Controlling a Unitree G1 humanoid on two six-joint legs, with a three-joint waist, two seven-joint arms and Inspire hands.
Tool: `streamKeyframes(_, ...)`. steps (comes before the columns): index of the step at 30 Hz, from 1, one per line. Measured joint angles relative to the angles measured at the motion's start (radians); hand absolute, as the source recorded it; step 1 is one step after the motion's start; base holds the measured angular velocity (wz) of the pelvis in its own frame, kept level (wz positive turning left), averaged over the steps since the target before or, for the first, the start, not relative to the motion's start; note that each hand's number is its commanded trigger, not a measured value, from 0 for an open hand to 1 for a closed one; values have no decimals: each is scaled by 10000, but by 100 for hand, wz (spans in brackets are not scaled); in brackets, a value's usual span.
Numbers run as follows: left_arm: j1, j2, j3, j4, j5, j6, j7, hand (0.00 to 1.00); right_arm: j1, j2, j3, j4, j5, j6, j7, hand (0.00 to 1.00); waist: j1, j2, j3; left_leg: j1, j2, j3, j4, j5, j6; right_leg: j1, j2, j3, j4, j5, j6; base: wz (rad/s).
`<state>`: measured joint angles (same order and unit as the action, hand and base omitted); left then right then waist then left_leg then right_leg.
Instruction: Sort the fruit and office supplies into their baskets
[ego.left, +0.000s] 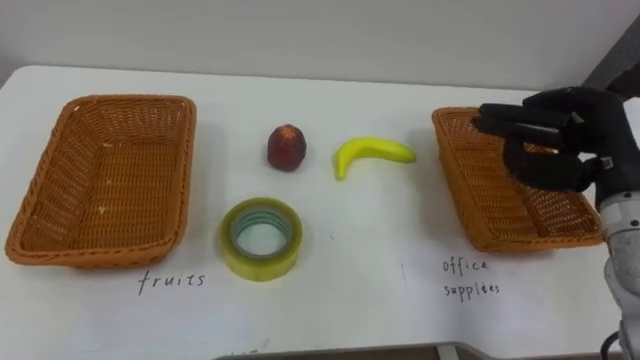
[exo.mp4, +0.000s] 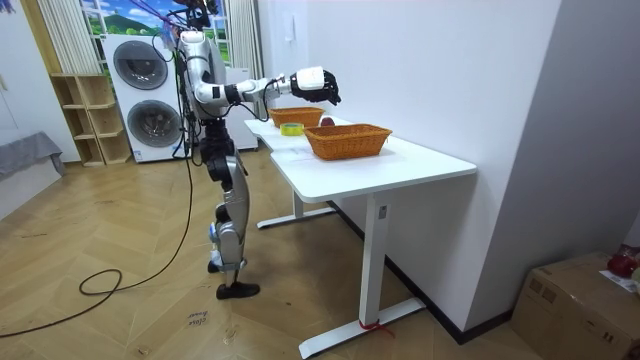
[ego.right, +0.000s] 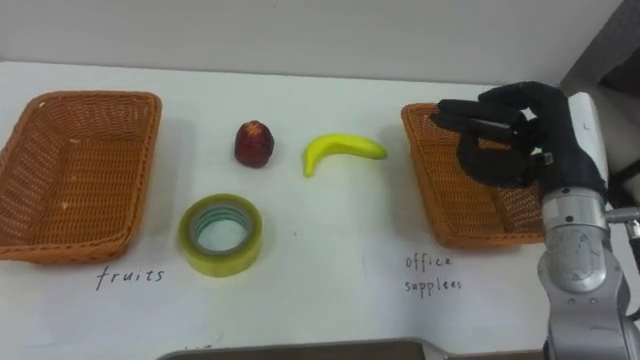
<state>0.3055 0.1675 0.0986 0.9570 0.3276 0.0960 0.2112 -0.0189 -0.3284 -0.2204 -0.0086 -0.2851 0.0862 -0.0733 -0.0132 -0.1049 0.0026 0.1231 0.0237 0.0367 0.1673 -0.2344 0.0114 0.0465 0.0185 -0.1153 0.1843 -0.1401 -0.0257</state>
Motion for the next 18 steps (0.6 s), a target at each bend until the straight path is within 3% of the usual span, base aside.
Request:
streamKeyframes(3,0,1,82,-60,35,80,0,0,0,0,-119,36,23,12,-34,100,-95,4,-41,-61,2,27,-2,0,0,-82,8,14,4,1,-1,-4)
streamKeyframes(18,-27,14,169,-210,92,76,38,0,55,2,-176,804,357,34,-37,100,-60,7,-36,80,9,166,-82,0,1,-93,28,135,24,2,0,-3)
